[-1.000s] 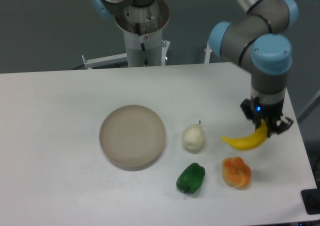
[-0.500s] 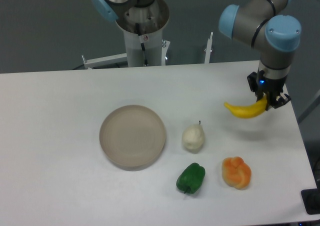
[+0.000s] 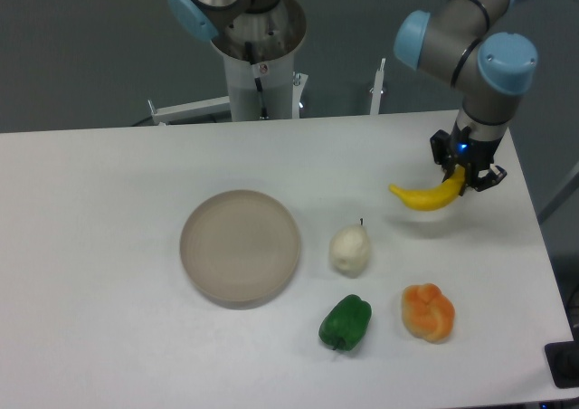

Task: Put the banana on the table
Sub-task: 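Carry the banana sideways away from the orange pepper, then lower the banana down onto the bare table surface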

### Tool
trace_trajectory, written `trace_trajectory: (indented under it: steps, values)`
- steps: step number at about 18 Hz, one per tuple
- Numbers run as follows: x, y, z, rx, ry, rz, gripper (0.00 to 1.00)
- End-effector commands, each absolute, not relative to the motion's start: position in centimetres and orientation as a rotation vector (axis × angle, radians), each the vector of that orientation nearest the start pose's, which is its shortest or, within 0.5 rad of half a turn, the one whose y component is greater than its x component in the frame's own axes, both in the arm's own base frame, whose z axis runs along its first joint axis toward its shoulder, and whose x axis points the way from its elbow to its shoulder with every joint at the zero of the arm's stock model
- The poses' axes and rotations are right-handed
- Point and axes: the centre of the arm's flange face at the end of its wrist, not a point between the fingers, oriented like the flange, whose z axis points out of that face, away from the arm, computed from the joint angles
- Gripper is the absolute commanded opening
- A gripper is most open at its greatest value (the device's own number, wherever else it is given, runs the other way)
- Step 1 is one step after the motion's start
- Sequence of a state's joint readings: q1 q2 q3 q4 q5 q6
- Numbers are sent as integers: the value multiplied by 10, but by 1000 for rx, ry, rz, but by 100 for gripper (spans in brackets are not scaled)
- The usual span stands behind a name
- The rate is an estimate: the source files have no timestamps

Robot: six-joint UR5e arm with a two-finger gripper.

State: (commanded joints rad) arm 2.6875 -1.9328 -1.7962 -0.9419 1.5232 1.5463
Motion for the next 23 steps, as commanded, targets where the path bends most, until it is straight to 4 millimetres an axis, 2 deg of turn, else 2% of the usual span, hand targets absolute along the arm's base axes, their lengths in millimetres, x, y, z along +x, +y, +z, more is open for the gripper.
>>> trace_trajectory:
  steps: [2, 7, 10, 16, 19, 23]
  values:
    - [-462, 379, 242, -3011, 680, 36, 33]
    - [-485, 390, 217, -2995, 728, 72, 33]
    - [-491, 394, 219, -2993, 718, 94, 33]
    - [-498, 398, 202, -3001, 703, 64, 33]
    - [-501, 403, 201, -3026, 576, 64, 33]
    - [-501, 409, 197, -3026, 573, 61, 34]
